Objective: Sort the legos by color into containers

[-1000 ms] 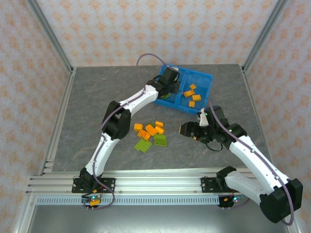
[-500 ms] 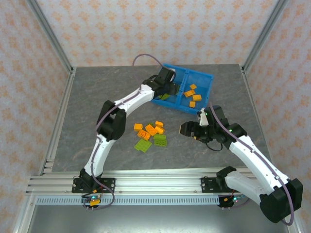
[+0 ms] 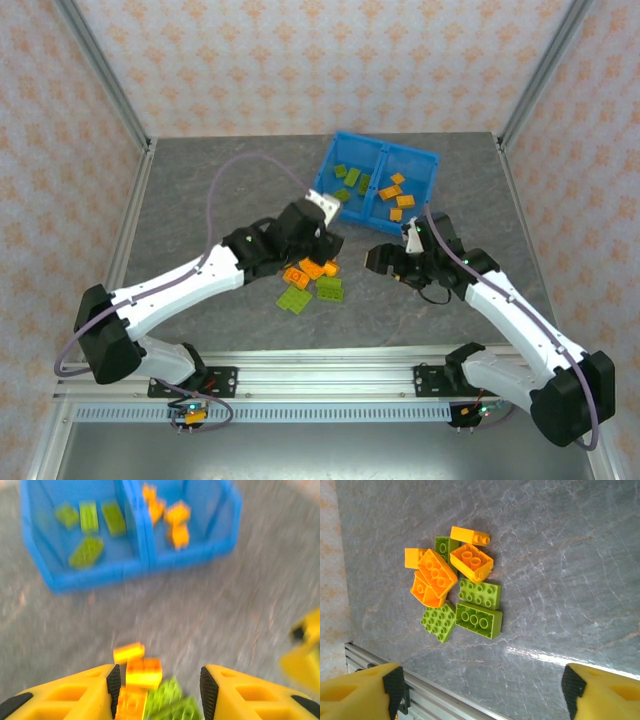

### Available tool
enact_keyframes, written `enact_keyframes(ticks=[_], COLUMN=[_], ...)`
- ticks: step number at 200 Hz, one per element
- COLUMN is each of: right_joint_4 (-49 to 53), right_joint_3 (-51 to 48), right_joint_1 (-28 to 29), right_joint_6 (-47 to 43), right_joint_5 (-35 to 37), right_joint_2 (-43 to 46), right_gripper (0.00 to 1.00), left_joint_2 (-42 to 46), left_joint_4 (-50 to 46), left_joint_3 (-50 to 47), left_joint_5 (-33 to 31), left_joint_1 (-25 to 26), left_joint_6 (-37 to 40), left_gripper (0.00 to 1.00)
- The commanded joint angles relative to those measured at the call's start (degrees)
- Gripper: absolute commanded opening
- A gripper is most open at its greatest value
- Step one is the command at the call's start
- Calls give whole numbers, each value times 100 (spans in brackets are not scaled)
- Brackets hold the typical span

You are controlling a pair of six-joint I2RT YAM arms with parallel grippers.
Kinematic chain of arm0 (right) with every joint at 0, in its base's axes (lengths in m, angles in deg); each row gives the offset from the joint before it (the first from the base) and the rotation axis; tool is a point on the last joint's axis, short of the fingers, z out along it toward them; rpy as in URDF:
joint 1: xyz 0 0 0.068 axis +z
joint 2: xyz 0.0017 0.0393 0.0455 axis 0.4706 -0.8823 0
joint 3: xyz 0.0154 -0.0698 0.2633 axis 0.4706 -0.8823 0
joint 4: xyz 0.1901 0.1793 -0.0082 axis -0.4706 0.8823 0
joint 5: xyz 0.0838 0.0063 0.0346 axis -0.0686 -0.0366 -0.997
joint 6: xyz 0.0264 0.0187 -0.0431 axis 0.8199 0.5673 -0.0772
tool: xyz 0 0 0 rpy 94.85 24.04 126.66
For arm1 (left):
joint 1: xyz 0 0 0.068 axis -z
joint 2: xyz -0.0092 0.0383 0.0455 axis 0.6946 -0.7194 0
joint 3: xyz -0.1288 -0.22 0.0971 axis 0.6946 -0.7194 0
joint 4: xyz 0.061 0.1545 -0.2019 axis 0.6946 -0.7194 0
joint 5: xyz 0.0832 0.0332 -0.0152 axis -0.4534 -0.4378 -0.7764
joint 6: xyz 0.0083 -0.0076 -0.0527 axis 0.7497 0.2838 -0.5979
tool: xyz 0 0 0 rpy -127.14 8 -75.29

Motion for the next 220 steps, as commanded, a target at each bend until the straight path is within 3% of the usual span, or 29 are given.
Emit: enact_keyframes(ticks=[1,34,107,160,220], right_joint_4=[-644,-572,-258,-259,-224], right_joint_3=[-58,-43,-86,-81,-87], right_joint_1=[-8,-7,-8,-7,-7], right_joint_6=[79,58,20,85,125], right_joint_5=[-141,-117,-44,-3,14], right_joint_2=[-77,-187,-100,-157,-154], right_gripper=[89,95,95,95,95], left_joint_2=[47,-92,-823,-722,-350], left_joint_4=[-802,-292,51,173,178], left_joint_3=[-951,-1715,-2028,-2197,-2355], left_joint_5=[58,-10,-620,-874,-1116], left_joint_1=[-21,-21,-85,-227,-394], left_joint_6=[-76,-374,-573,-679,-712], left_gripper=[49,49,47,35,33])
